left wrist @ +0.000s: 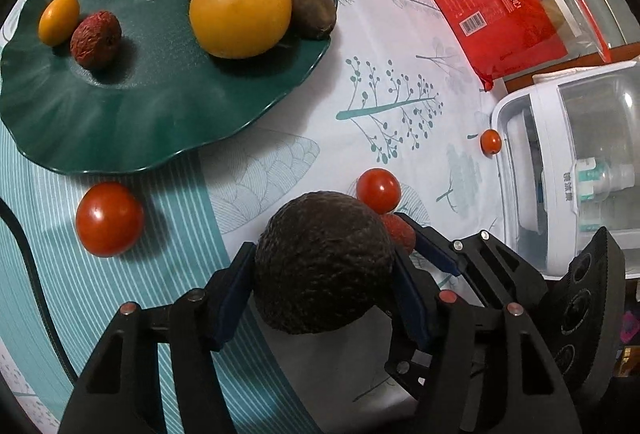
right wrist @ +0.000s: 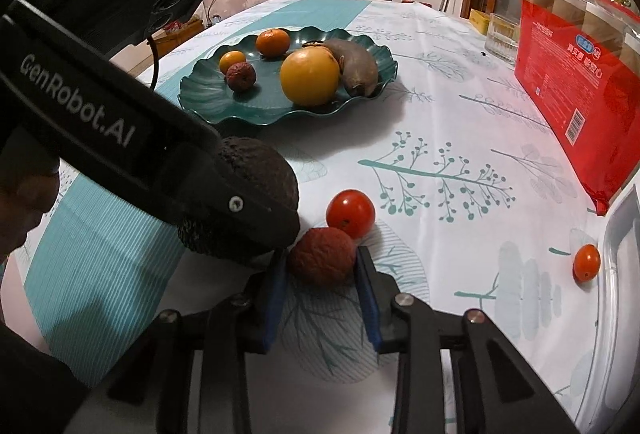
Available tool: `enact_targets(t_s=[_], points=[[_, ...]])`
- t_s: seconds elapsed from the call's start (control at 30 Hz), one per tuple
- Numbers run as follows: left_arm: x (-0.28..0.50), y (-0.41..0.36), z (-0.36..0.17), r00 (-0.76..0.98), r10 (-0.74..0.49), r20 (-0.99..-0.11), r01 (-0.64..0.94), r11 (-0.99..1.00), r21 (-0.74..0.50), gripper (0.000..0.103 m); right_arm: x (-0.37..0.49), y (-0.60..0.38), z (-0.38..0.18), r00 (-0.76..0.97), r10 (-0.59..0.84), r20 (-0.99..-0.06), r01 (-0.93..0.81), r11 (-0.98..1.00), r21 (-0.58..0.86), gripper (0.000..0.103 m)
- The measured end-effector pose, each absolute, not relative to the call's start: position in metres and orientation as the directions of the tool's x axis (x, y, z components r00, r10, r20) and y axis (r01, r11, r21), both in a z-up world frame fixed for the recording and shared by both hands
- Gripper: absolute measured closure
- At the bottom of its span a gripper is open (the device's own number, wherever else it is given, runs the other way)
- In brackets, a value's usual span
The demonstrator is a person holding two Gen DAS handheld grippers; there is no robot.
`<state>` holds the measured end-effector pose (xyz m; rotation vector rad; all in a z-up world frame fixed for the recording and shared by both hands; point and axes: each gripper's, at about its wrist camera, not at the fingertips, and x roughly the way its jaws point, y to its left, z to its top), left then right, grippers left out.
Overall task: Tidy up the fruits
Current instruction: 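Grasp the avocado with the left tool while the right tool grasps a lychee, then carry the avocado and lychee onto the green plate and open both tools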
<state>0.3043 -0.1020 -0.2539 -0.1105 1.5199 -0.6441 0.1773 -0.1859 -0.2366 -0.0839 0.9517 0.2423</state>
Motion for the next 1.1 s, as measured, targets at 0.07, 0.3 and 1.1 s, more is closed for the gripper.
enact_targets(t_s=[0.07,0.3,1.1], points=[[0.303,-0.099,-0.252,-0.066,-0.448,-0.891,0.319,0.837,-0.445,0.040,0.178,-0.185,-0.236,0.553,0.174,-0.815,-0.242,0.969,0.042,0.071],[0.301,-0.084,-0.245,-0.022,-0.430,-0.903,0.291,0.861,-0.417,0.040,0.176,-0.180,-0.232,0.558,0.175,-0.811,-0.242,0.969,0.042,0.071],[0.327,0.030,-0.197,0.215,-0.328,-0.920,0.100,0.944,-0.313,0.040,0.202,-0.127,-0.200,0.568,0.250,-0.784,-0.341,0.939,0.053,0.071]])
